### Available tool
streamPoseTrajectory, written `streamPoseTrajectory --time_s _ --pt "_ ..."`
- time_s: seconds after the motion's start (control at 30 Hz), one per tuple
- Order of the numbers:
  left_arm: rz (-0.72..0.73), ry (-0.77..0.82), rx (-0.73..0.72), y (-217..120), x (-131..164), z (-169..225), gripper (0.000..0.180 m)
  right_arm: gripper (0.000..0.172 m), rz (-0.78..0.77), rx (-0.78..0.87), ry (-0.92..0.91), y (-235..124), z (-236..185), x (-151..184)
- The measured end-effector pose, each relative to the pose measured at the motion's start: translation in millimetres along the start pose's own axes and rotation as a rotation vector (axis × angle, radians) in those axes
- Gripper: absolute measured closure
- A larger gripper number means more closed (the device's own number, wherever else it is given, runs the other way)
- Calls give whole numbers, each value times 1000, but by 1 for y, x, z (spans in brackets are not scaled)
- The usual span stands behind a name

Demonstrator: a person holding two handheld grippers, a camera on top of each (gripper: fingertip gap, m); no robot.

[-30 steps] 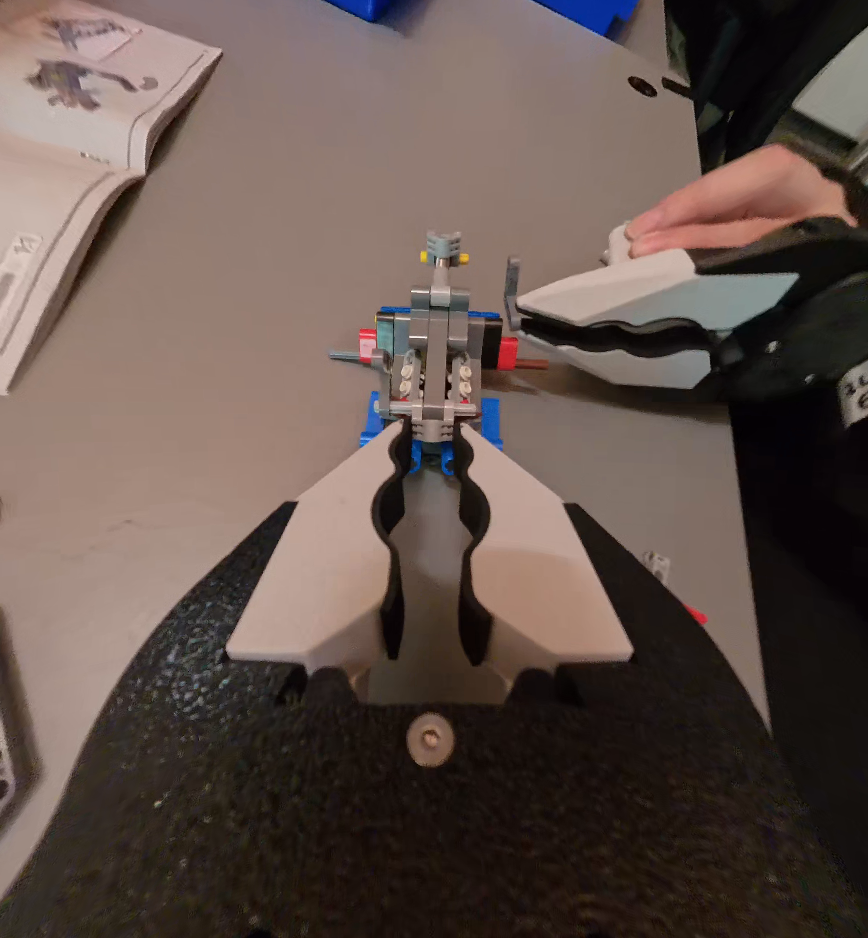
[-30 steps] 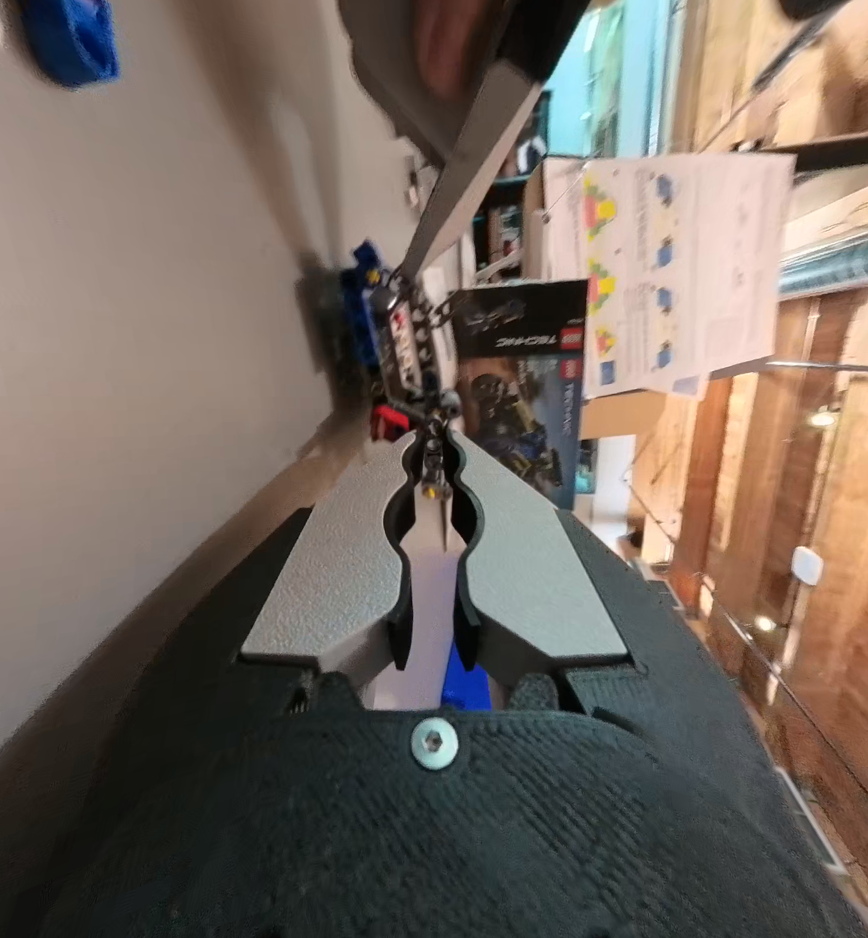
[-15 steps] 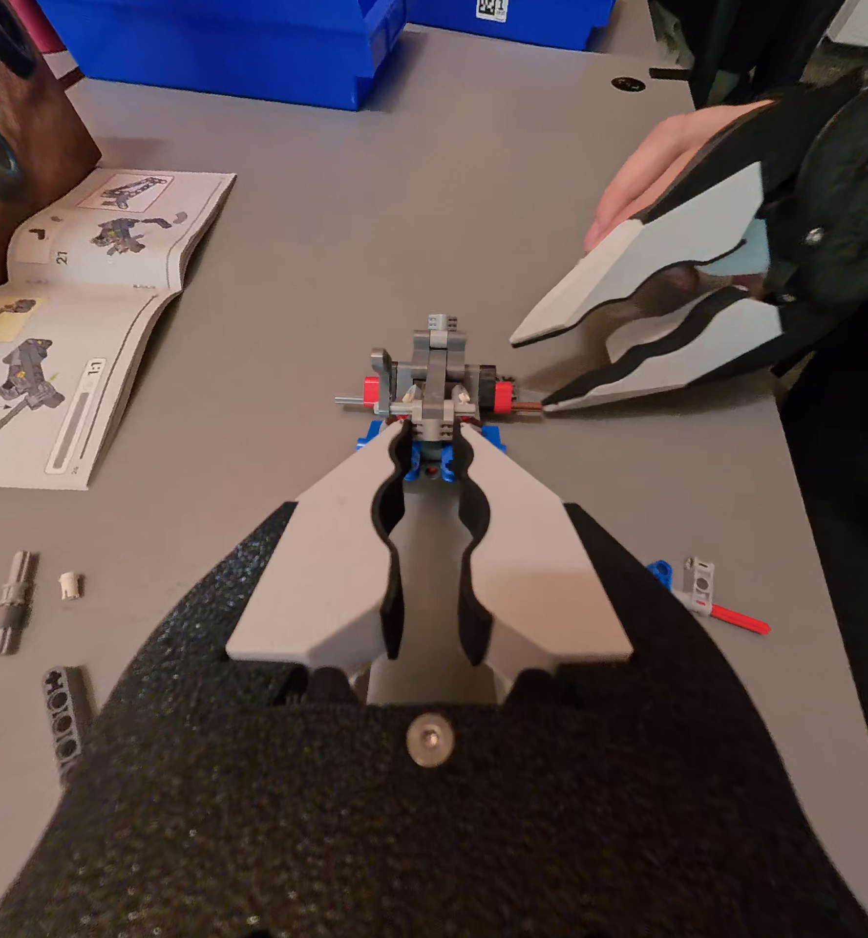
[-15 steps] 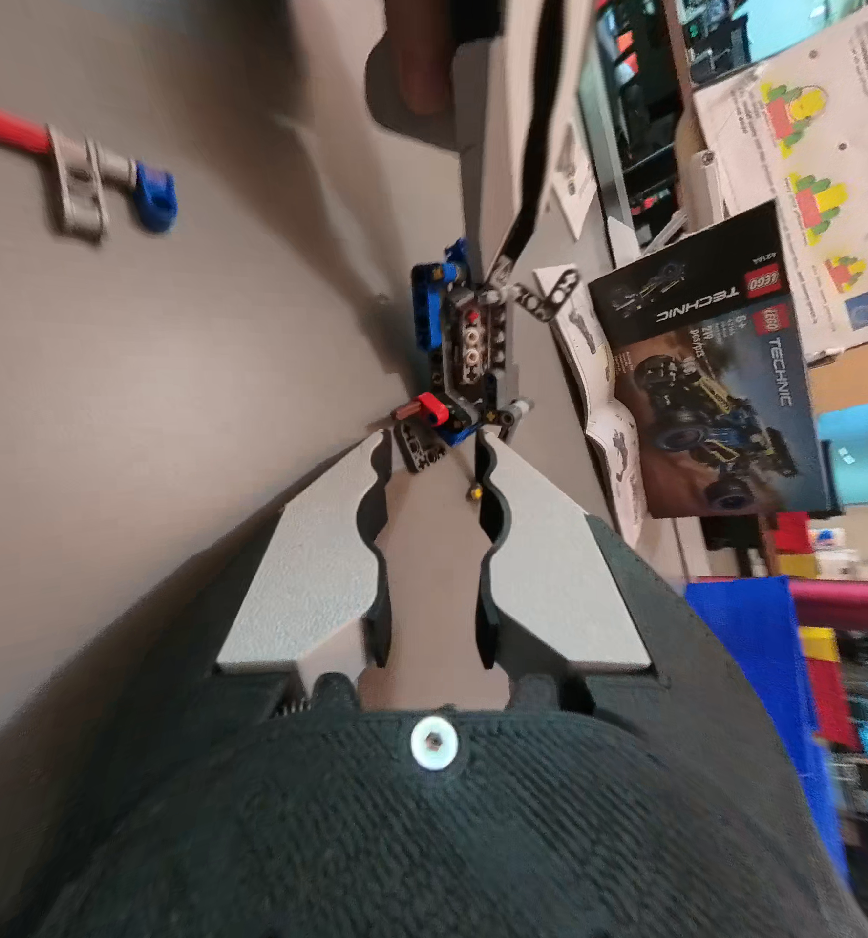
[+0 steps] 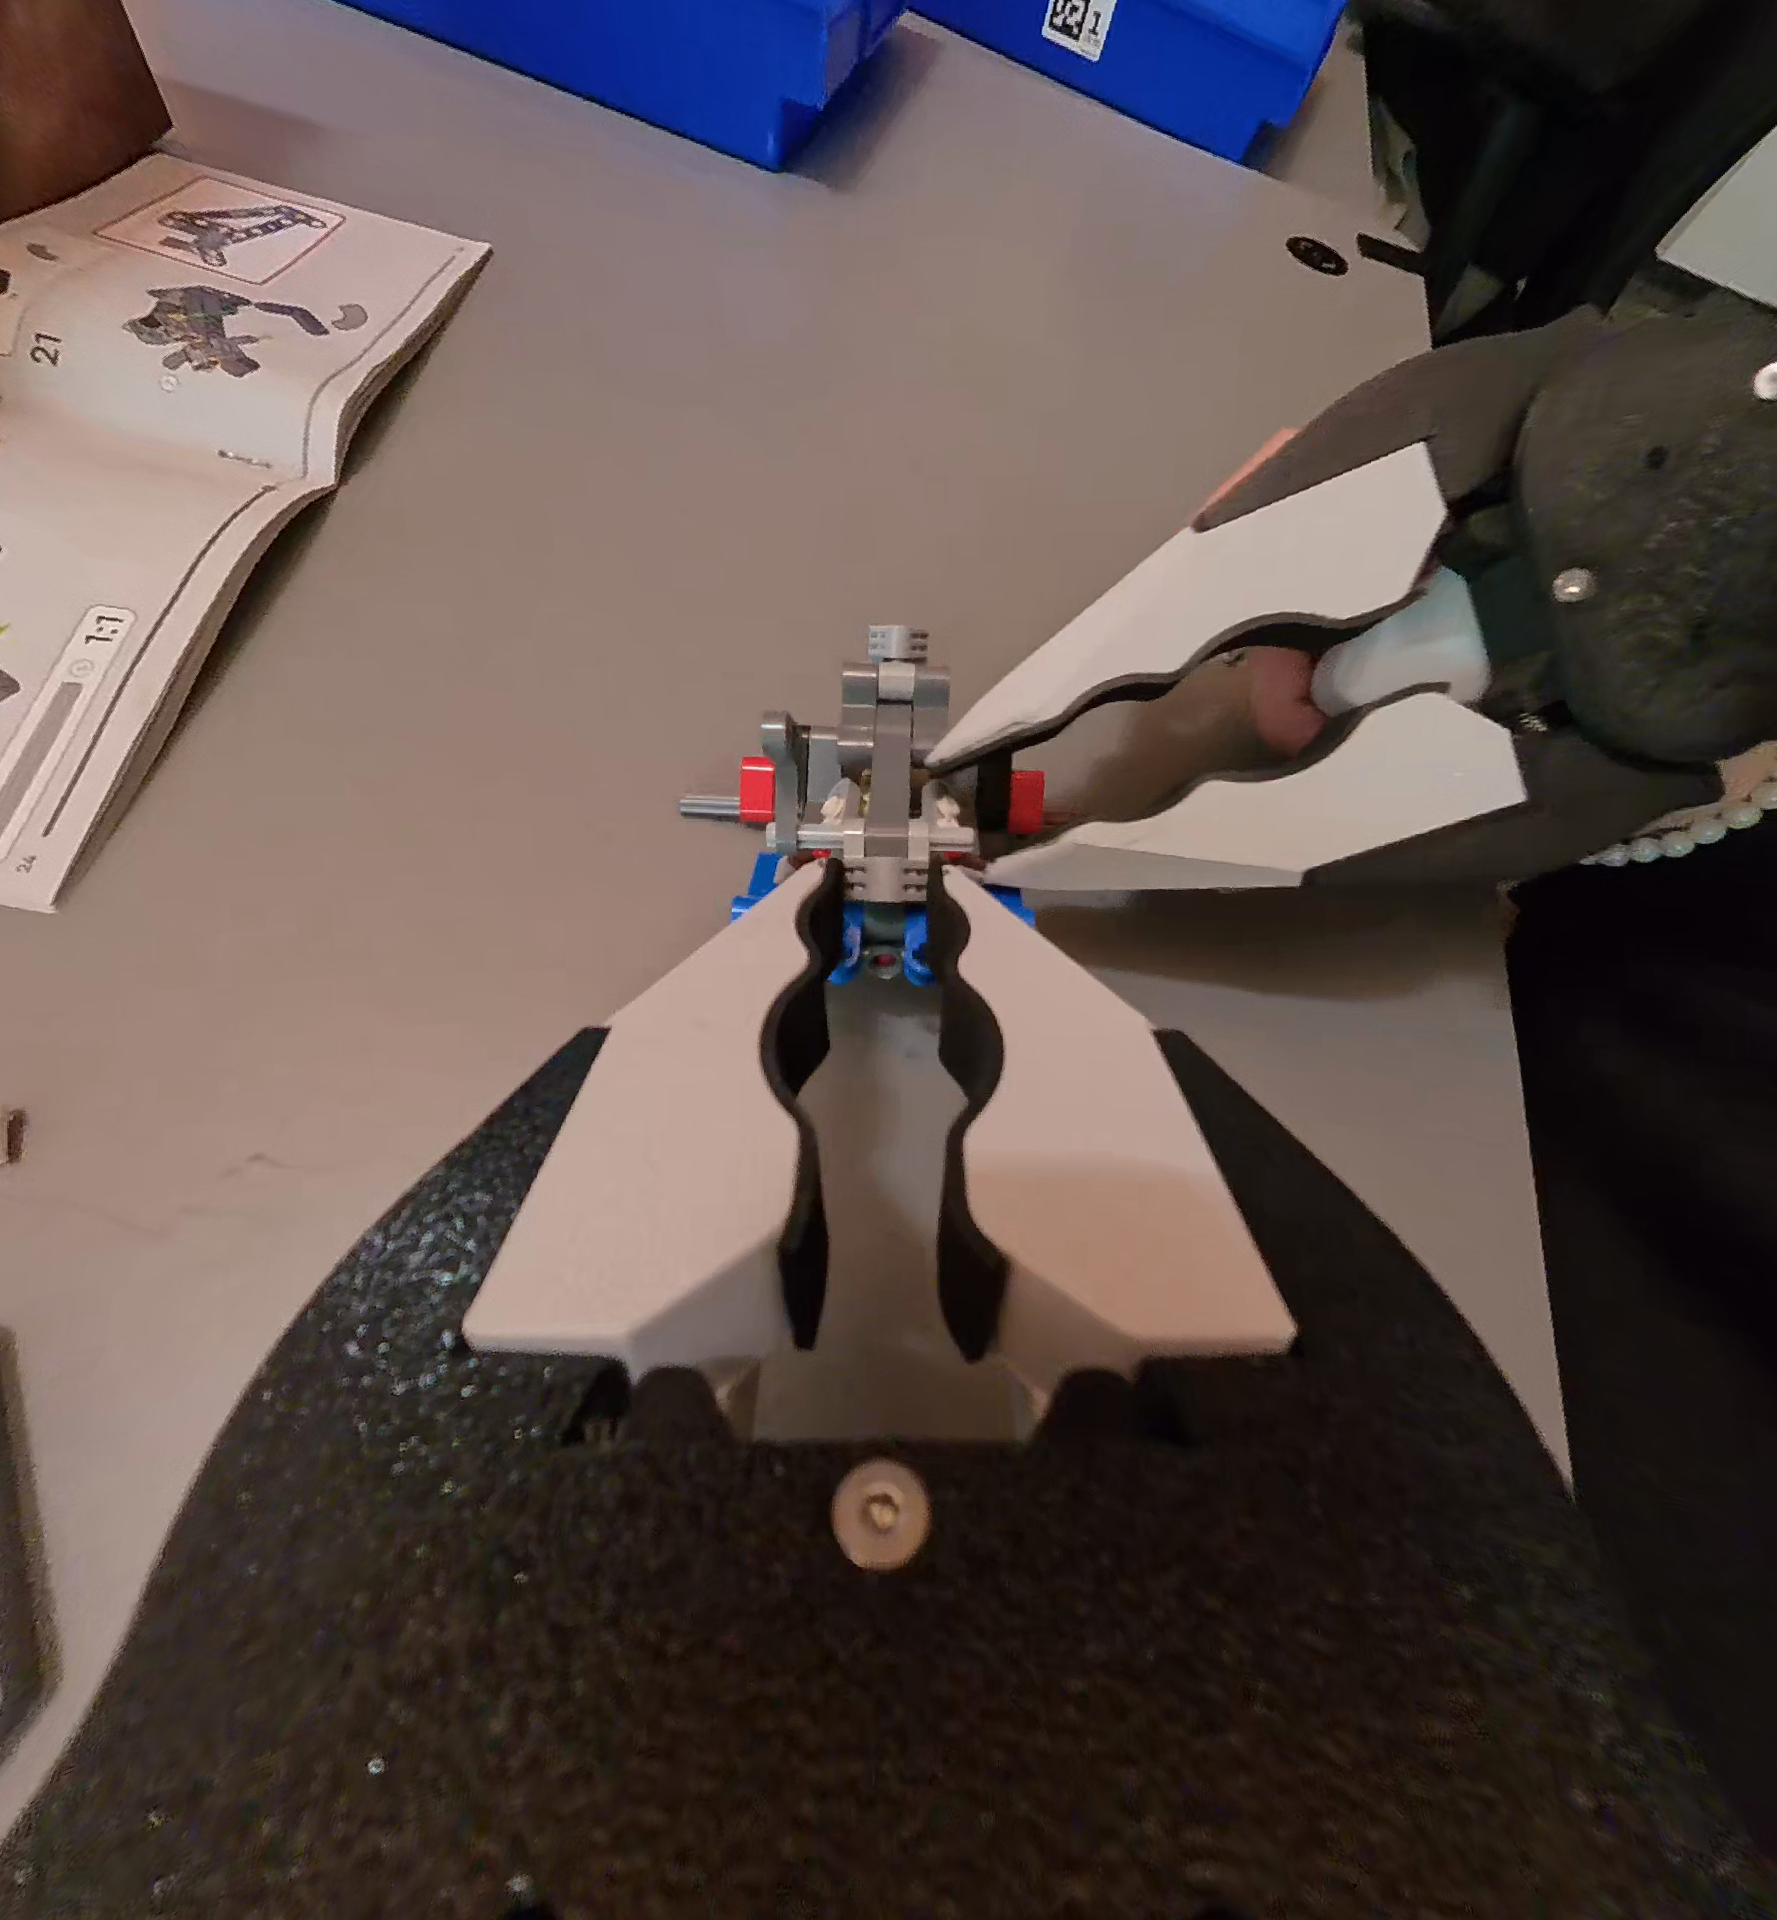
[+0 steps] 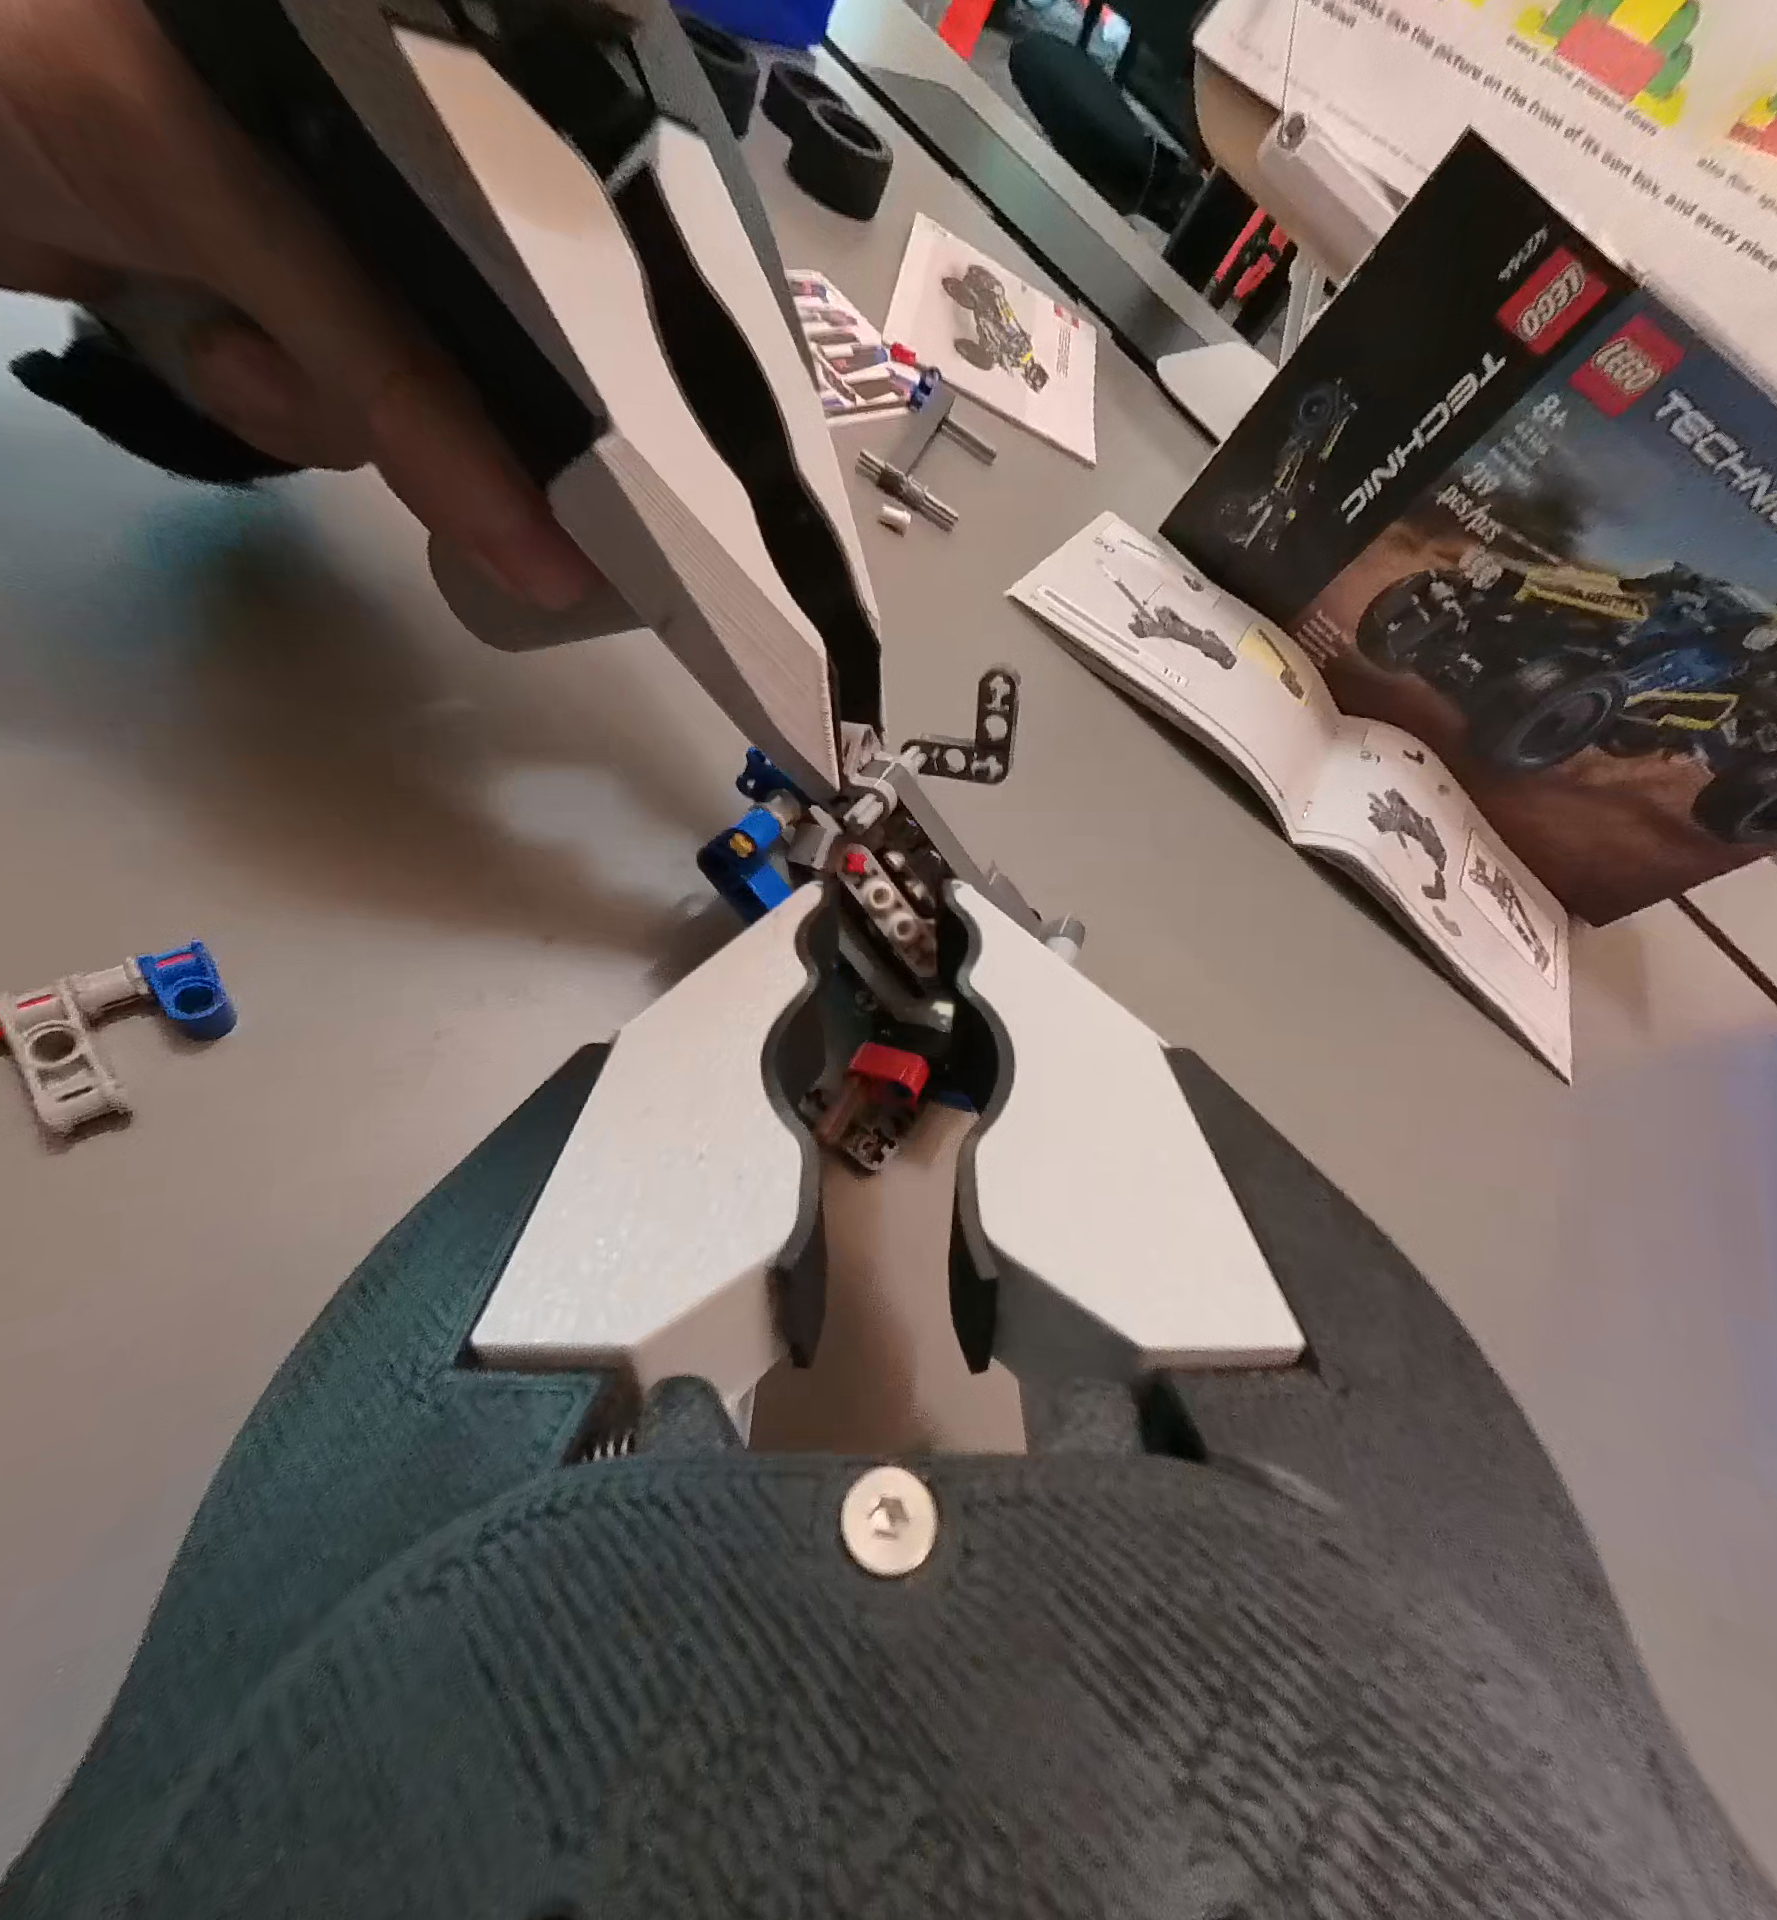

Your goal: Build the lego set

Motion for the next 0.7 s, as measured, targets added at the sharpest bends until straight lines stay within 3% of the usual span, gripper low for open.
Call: streamPoseTrajectory --time_s 0.23,0.53,0.7 --pt "-10 17 -24 -1 0 0 168 155 57 -89 141 -2 4 -5" --pt "-22 31 -26 0 -1 1 168 156 -20 -88 114 6 9 0" --pt "-18 31 -44 0 -2 1 168 147 3 -108 157 2 10 -1"
Point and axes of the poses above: each gripper's, where its closed fingertips meet, y out along the fingers, x out of its underside, z = x × y across the jaws, the point moved 10 cm from there along -y, back along the fingers, and after that the axes turned 1 degree about -y, right-handed, at the moved point
